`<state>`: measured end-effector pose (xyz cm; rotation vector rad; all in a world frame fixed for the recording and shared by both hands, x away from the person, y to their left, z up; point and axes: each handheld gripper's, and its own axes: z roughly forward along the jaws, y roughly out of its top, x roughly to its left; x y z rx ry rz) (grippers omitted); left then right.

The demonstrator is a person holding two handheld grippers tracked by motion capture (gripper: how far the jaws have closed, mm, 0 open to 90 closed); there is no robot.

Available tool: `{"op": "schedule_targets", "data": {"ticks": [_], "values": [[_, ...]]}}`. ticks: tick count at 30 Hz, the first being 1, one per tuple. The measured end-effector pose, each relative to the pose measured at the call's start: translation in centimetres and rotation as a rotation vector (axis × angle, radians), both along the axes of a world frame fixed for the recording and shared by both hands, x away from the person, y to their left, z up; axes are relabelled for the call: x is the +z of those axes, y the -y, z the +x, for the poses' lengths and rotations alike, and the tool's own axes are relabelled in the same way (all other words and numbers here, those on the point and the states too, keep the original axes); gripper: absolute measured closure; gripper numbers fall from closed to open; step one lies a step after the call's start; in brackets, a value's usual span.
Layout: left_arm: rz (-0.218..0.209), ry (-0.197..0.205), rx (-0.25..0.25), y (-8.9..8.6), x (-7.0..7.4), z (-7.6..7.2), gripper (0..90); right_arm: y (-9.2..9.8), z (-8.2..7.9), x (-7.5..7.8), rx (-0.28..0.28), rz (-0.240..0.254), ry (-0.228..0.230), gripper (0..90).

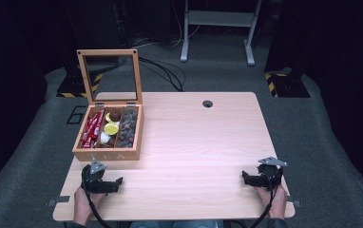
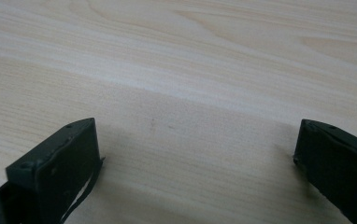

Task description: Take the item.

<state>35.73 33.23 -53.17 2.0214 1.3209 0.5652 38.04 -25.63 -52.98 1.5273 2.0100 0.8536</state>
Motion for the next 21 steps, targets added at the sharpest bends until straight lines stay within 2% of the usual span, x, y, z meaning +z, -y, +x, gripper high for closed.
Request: {"op": "schedule_targets", "data": {"ticks": [5, 6, 11, 12, 17, 20, 21], "values": [[0.001, -0.003, 0.001, 0.0, 0.04, -0.02, 0.0, 0.12, 0.37, 0.01, 0.006, 0.001, -0.002, 0.0], [0.001, 0.009, 0.014, 0.07, -0.03, -0.05, 0.0, 0.15, 0.37, 0.01, 0.009, -0.002, -0.002, 0.0], [0.001, 0.006, 0.025, 0.02, -0.02, -0.05, 0.0, 0.09, 0.34, 0.02, 0.009, -0.002, -0.002, 0.0], [-0.001, -0.005, 0.023, -0.01, 0.03, -0.07, 0.0, 0.04, 0.33, 0.04, 0.008, -0.003, -0.003, 0.0], [-0.001, 0.009, 0.026, 0.03, -0.04, -0.07, 0.0, 0.06, 0.35, 0.06, 0.019, -0.016, 0.005, 0.0], [0.008, -0.001, 0.019, -0.06, 0.08, -0.2, 0.0, 0.02, 0.37, 0.06, 0.017, -0.014, -0.001, 0.0], [0.006, 0.01, 0.028, -0.1, 0.02, -0.26, 0.1, -0.01, 0.38, 0.08, 0.012, -0.011, -0.003, 0.0]]}}
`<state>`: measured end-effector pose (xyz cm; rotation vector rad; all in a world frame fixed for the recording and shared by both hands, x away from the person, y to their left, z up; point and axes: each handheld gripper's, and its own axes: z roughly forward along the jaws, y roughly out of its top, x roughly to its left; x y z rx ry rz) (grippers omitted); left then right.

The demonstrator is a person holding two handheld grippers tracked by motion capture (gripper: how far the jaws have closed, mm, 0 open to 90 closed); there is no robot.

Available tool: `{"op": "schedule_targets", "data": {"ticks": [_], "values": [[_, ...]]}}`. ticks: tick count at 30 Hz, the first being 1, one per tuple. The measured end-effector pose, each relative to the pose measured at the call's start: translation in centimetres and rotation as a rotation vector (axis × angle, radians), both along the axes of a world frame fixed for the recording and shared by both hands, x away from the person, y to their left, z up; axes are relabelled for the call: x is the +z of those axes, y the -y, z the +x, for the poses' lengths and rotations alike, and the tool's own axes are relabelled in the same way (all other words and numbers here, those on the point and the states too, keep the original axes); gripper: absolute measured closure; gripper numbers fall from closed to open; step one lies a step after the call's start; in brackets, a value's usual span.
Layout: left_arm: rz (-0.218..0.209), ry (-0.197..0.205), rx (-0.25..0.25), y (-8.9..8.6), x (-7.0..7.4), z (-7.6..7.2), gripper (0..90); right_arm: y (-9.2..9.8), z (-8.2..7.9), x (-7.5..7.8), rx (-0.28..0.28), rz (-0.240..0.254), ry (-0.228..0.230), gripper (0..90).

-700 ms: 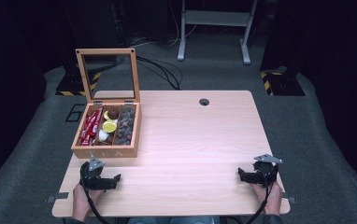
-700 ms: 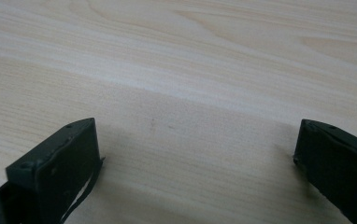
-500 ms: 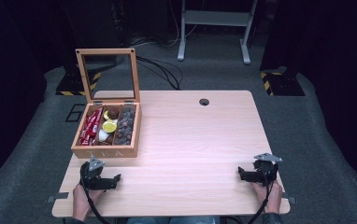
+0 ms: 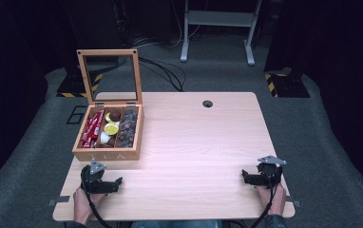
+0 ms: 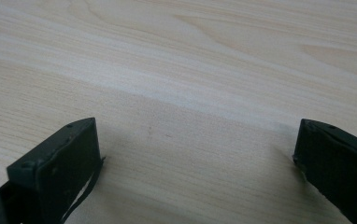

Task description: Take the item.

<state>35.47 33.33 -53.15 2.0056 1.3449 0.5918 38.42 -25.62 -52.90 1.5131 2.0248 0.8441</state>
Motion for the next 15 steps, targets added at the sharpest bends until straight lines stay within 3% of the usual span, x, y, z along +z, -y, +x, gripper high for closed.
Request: {"op": "schedule_targets", "data": {"ticks": [3, 5, 15], "values": [[-0.005, -0.01, -0.004, -0.1, 0.1, -0.1, 0.1, 0.0, 0.0, 0.0, -0.001, 0.001, 0.001, 0.0], [-0.006, 0.005, 0.001, -0.2, 0.3, -0.2, 0.1, 0.0, 0.0, 0.0, -0.003, 0.004, -0.002, 0.0], [-0.025, 0.032, -0.001, -0.7, 2.9, -0.8, 0.2, 0.1, 0.1, 0.0, -0.003, 0.014, -0.002, 0.0]]}}
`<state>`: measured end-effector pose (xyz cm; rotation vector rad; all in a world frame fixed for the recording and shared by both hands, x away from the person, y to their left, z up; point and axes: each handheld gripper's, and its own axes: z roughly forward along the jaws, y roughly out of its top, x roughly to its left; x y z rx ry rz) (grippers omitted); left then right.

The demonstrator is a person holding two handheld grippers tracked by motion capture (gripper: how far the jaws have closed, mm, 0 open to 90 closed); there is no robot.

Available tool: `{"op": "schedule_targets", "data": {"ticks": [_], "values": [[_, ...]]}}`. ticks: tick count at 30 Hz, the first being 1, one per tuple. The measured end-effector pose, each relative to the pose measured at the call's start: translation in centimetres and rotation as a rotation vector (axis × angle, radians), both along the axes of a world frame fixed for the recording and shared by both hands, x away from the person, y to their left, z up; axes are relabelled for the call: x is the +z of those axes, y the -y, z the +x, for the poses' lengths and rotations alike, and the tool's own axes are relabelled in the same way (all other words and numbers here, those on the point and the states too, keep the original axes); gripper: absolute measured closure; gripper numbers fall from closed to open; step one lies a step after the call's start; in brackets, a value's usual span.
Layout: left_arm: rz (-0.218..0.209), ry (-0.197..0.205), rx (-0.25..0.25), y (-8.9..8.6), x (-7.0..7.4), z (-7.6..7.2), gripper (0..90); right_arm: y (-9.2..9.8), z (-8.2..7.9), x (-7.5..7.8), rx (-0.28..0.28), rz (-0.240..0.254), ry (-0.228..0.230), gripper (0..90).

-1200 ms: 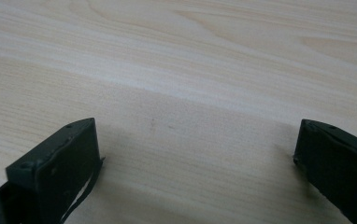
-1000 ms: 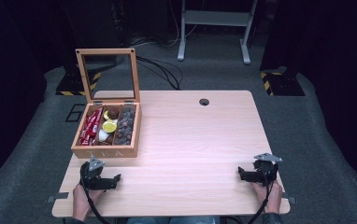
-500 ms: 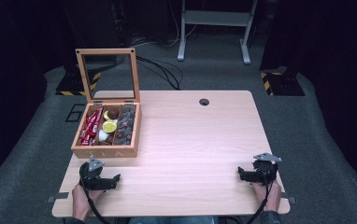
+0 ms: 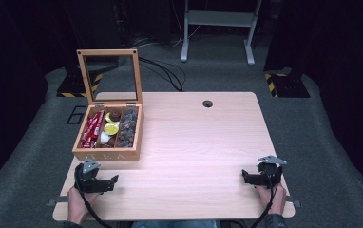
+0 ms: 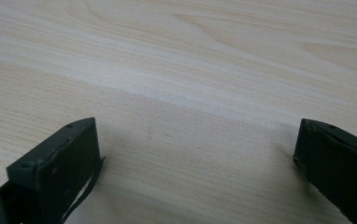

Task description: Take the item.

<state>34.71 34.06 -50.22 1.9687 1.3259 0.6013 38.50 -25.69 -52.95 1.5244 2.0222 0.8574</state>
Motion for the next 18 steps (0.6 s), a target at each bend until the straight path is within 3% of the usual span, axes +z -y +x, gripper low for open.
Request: {"op": "schedule_targets", "data": {"ticks": [18], "values": [[-0.041, 0.057, 0.002, -1.0, 4.2, -0.5, 0.3, 0.0, 0.0, 0.0, -0.002, 0.0, 0.001, 0.0]]}}
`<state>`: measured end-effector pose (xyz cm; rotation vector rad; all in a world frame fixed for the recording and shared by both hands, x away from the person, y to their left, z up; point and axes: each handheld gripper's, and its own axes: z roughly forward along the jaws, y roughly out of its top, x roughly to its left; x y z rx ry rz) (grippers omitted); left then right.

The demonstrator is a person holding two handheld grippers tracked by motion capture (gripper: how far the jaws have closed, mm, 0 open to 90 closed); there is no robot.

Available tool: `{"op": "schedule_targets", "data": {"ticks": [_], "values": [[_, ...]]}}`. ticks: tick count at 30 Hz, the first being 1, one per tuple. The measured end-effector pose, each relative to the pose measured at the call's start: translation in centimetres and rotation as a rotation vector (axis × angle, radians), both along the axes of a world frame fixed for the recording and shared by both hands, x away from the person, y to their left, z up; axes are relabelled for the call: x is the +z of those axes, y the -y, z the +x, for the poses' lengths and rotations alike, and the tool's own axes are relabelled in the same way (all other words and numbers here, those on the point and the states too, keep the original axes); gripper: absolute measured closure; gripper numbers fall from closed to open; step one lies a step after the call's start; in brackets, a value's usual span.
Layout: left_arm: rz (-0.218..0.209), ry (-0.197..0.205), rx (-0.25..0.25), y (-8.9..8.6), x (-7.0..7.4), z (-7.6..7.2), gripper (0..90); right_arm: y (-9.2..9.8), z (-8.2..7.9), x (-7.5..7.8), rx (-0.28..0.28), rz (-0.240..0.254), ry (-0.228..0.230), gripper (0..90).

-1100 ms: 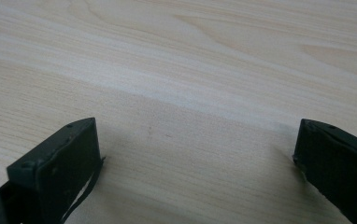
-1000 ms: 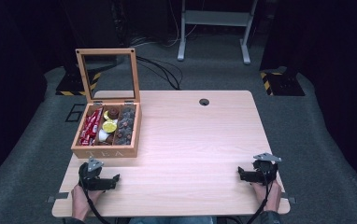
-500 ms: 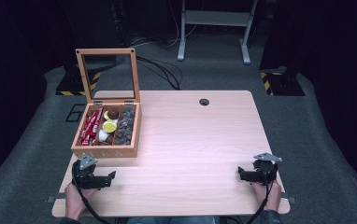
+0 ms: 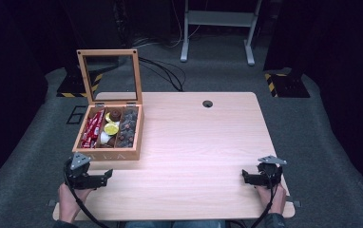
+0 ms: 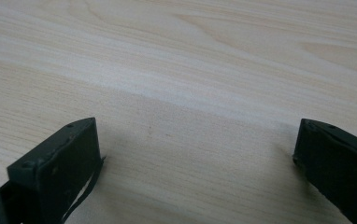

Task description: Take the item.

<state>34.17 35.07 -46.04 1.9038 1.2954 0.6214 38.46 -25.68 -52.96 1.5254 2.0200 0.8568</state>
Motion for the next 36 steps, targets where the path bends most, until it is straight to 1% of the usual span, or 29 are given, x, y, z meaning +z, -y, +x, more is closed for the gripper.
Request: {"op": "schedule_targets", "data": {"ticks": [4, 5, 7, 8, 11, 17, 19, 21, 22, 24, 27, 32, 36], "values": [[-0.015, 0.011, 0.008, -0.6, 0.8, 0.3, 0.3, 0.0, 0.0, 0.0, 0.003, -0.002, -0.001, 0.0], [-0.028, 0.019, 0.012, -0.8, 1.0, 0.4, 0.3, 0.0, 0.0, 0.0, 0.003, -0.001, -0.001, 0.0], [-0.034, 0.019, 0.013, -1.0, 1.3, 0.5, 0.3, 0.0, 0.0, 0.0, 0.003, -0.002, -0.001, 0.0], [-0.043, 0.027, 0.015, -1.3, 1.7, 0.8, 0.3, 0.0, 0.0, 0.0, 0.002, -0.001, -0.001, 0.0], [-0.038, 0.025, 0.017, -1.7, 2.3, 1.3, 0.3, 0.0, 0.0, 0.0, -0.002, 0.001, 0.001, 0.0], [-0.051, 0.049, 0.023, -2.3, 3.4, 2.6, 0.5, 0.0, 0.0, 0.0, -0.003, 0.002, 0.002, 0.0], [-0.045, 0.044, 0.016, -2.2, 3.6, 3.1, 0.5, 0.0, 0.0, 0.0, -0.004, 0.002, 0.001, 0.0], [-0.031, 0.054, 0.012, -1.9, 3.9, 3.8, 0.5, 0.0, 0.0, 0.0, -0.004, 0.002, 0.002, 0.0], [-0.027, 0.049, 0.007, -1.8, 4.1, 4.1, 0.4, 0.0, 0.0, 0.0, -0.004, 0.002, 0.002, 0.0], [-0.019, 0.057, 0.016, -1.7, 4.4, 4.9, 0.1, 0.0, 0.0, 0.0, -0.004, 0.002, 0.001, 0.0], [-0.023, 0.054, 0.016, -1.6, 4.8, 6.1, 0.1, 0.0, 0.0, 0.0, -0.003, 0.002, 0.002, 0.0], [-0.02, 0.046, 0.021, -1.4, 4.9, 7.8, 0.1, 0.1, 0.0, 0.0, -0.003, -0.004, 0.001, 0.0], [0.003, 0.048, 0.024, -0.9, 4.7, 8.8, 0.3, 0.1, 0.0, 0.0, -0.004, -0.004, 0.001, 0.0]]}}
